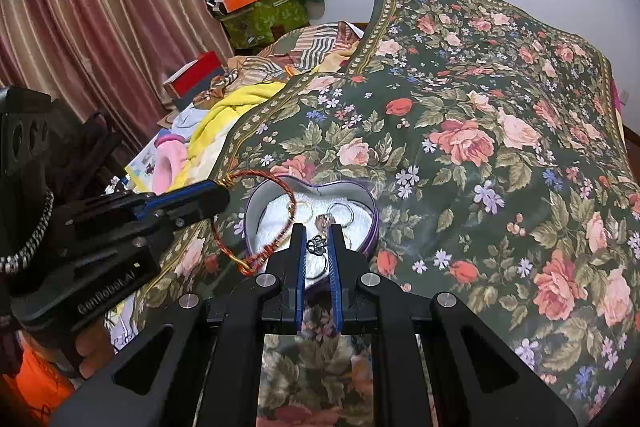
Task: Organize jewelry
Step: 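Lower the braided bracelet into the heart tin and open the left tool, then move the left tool to the red beaded string bracelet and close on it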
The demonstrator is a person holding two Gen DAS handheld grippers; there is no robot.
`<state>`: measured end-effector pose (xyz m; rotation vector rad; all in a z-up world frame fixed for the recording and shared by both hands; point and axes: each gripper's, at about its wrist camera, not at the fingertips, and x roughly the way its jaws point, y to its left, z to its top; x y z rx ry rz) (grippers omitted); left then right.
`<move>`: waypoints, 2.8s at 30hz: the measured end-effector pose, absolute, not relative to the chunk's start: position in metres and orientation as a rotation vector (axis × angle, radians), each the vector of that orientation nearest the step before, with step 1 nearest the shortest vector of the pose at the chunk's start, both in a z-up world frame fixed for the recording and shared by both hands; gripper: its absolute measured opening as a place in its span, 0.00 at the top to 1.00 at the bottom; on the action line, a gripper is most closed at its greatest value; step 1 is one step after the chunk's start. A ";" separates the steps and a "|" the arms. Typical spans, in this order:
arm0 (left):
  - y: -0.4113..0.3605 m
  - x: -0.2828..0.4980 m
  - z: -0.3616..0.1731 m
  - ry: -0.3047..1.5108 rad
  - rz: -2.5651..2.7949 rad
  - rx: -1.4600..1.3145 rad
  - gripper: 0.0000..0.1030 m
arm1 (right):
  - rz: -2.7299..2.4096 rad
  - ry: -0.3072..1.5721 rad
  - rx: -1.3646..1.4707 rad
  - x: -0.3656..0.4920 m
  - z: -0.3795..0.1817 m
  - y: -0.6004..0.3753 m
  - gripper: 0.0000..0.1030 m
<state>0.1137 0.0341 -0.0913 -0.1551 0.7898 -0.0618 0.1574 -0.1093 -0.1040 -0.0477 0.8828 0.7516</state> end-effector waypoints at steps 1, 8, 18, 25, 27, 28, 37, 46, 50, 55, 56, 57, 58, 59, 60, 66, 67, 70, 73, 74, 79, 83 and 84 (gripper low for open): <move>0.033 0.115 -0.093 0.792 -0.064 -0.152 0.95 | 0.752 0.884 -0.047 0.159 -0.105 -0.109 0.91; 0.027 0.134 -0.106 0.830 -0.074 -0.121 0.95 | 0.759 0.892 -0.049 0.165 -0.108 -0.103 0.91; 0.023 0.143 -0.112 0.843 -0.101 -0.123 0.95 | 0.776 0.907 -0.059 0.171 -0.113 -0.090 0.91; 0.029 0.141 -0.110 0.840 -0.084 -0.135 0.95 | 0.783 0.929 -0.074 0.171 -0.118 -0.084 0.91; 0.032 0.140 -0.108 0.838 -0.079 -0.141 0.95 | 0.785 0.951 -0.076 0.171 -0.119 -0.083 0.86; 0.033 0.139 -0.106 0.836 -0.076 -0.141 0.95 | 0.781 0.966 -0.076 0.172 -0.120 -0.083 0.77; 0.039 0.127 -0.095 0.820 -0.044 -0.142 0.93 | 0.741 0.885 -0.041 0.162 -0.094 -0.105 0.62; 0.035 0.114 -0.074 0.785 -0.038 -0.135 0.93 | 0.642 0.782 0.012 0.156 -0.058 -0.155 0.62; 0.026 0.107 -0.065 0.771 -0.048 -0.120 0.78 | 0.594 0.769 0.028 0.156 -0.054 -0.175 0.62; 0.013 0.099 -0.059 0.765 -0.069 -0.106 0.67 | 0.534 0.771 0.032 0.150 -0.056 -0.202 0.62; 0.009 0.098 -0.059 0.769 -0.078 -0.104 0.66 | 0.525 0.771 0.030 0.148 -0.057 -0.207 0.62; 0.006 0.097 -0.059 0.774 -0.087 -0.101 0.66 | 0.515 0.772 0.026 0.146 -0.058 -0.211 0.62; 0.003 0.096 -0.059 0.778 -0.092 -0.099 0.65 | 0.497 0.772 0.015 0.144 -0.059 -0.215 0.62; -0.002 0.095 -0.060 0.785 -0.101 -0.096 0.65 | 0.486 0.772 0.007 0.142 -0.061 -0.219 0.62; -0.006 0.095 -0.062 0.793 -0.111 -0.094 0.64 | 0.478 0.774 0.000 0.141 -0.062 -0.223 0.62; -0.033 0.093 -0.078 0.854 -0.169 -0.070 0.63 | 0.443 0.822 0.008 0.135 -0.078 -0.244 0.62; -0.037 0.092 -0.082 0.866 -0.178 -0.066 0.63 | 0.442 0.833 0.010 0.134 -0.081 -0.246 0.62; -0.047 0.092 -0.093 0.900 -0.200 -0.062 0.63 | 0.446 0.865 0.008 0.131 -0.092 -0.246 0.62; -0.059 0.093 -0.107 0.945 -0.231 -0.055 0.63 | 0.456 0.898 0.011 0.127 -0.105 -0.246 0.62; -0.063 0.093 -0.111 0.958 -0.241 -0.049 0.63 | 0.458 0.906 0.014 0.126 -0.107 -0.246 0.62; -0.084 0.096 -0.132 1.008 -0.295 -0.014 0.63 | 0.476 0.937 0.017 0.123 -0.118 -0.245 0.62; -0.094 0.103 -0.145 1.034 -0.318 -0.009 0.74 | 0.491 0.950 0.016 0.121 -0.122 -0.243 0.62; -0.096 0.106 -0.148 1.038 -0.321 -0.008 0.78 | 0.495 0.952 0.015 0.121 -0.123 -0.243 0.62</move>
